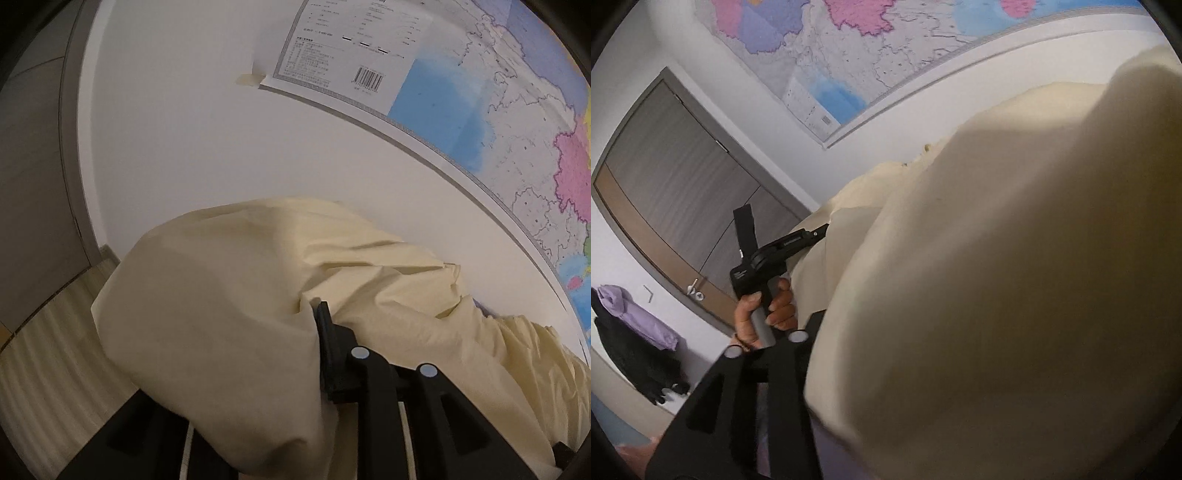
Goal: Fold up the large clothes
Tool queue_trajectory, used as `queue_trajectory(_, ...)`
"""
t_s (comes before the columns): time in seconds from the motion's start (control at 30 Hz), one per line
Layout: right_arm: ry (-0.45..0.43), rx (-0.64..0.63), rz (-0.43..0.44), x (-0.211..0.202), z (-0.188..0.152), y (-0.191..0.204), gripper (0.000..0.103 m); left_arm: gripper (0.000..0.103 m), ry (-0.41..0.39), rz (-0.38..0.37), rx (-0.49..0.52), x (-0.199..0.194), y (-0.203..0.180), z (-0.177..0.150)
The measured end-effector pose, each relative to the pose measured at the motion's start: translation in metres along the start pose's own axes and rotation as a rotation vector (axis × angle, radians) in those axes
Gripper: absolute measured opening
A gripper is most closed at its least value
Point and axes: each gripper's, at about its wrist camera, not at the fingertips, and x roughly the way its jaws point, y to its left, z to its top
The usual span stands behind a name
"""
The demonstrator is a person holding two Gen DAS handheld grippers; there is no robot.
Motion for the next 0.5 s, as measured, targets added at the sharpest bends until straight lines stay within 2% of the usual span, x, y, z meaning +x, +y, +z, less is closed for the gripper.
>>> queue_trajectory(0.17,0.021,0.072,0.029,-0.046,-0.017,-0.022,0.068,0.027,0.021,0.072,0.065,-0.004,-0.007,-0.003)
queue_trajectory(0.23,-0.003,0.084,0.018,-0.068,-0.025,-0.028,0.069,0.029,0.031,0.11,0.088,-0.005,-0.01,-0.003)
queue_trajectory(0.3,-0.032,0.088,-0.042,-0.091,-0.028,-0.038,0.067,0.032,0.054,0.147,0.102,-0.006,-0.014,-0.003)
queue_trajectory(0.37,-0.081,0.128,-0.075,-0.113,-0.032,-0.052,0.065,0.032,0.074,0.151,0.089,-0.007,-0.013,-0.005)
queue_trajectory(0.4,-0.095,0.141,-0.083,-0.12,-0.032,-0.057,0.062,0.032,0.081,0.147,0.082,-0.01,-0.012,-0.005)
queue_trajectory(0.47,-0.098,0.144,-0.064,-0.122,-0.028,-0.07,0.038,0.033,0.085,0.155,0.079,-0.014,-0.013,-0.005)
queue_trajectory(0.5,-0.087,0.129,-0.05,-0.117,-0.029,-0.07,0.032,0.033,0.085,0.163,0.085,-0.019,-0.016,-0.007)
